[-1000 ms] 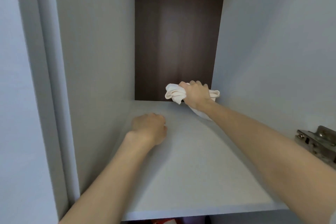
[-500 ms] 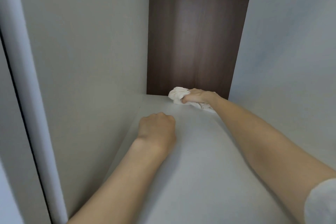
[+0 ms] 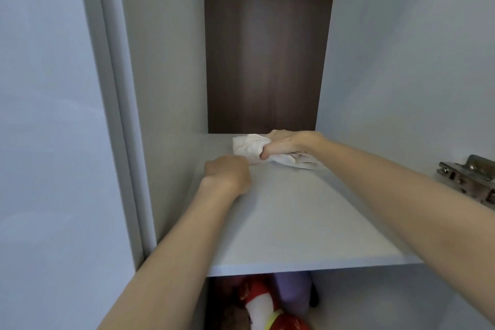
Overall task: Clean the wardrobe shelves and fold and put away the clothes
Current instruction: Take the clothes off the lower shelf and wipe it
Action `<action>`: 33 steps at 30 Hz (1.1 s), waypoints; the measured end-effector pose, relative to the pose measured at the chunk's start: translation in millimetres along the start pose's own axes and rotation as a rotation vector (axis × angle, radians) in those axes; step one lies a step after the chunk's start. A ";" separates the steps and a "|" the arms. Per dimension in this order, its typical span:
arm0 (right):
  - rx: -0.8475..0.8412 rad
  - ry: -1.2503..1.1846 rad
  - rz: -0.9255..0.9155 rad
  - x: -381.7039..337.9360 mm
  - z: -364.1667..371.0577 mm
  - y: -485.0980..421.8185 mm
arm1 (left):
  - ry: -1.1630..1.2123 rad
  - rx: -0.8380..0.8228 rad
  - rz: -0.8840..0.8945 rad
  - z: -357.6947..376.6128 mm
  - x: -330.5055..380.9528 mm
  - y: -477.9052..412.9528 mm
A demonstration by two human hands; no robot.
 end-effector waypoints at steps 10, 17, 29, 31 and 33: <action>0.089 -0.057 -0.013 -15.7 9.4 123.5 | 0.112 0.064 -0.052 -18.7 -10.5 14.8; 0.202 -0.042 -0.013 -24.9 19.4 196.1 | 0.141 0.094 -0.004 -19.8 -5.2 15.1; 0.546 -0.075 -0.024 -18.1 -27.5 206.9 | 0.171 0.239 0.026 -26.4 -1.2 18.5; 0.658 -0.011 -0.004 -9.0 -44.1 180.8 | 0.167 0.225 -0.001 -25.2 -3.1 20.8; 0.697 0.038 0.022 0.7 -53.9 147.0 | 0.160 0.182 -0.028 -21.7 -5.5 22.1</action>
Point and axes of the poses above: each hand's wrist, its own y-axis away from the middle knuckle, its own z-axis out of the palm, x = y × z, the point moved 5 cm from there along -y, towards the middle knuckle, and after that the axes turned 6 degrees about y, right-handed, at the moved point
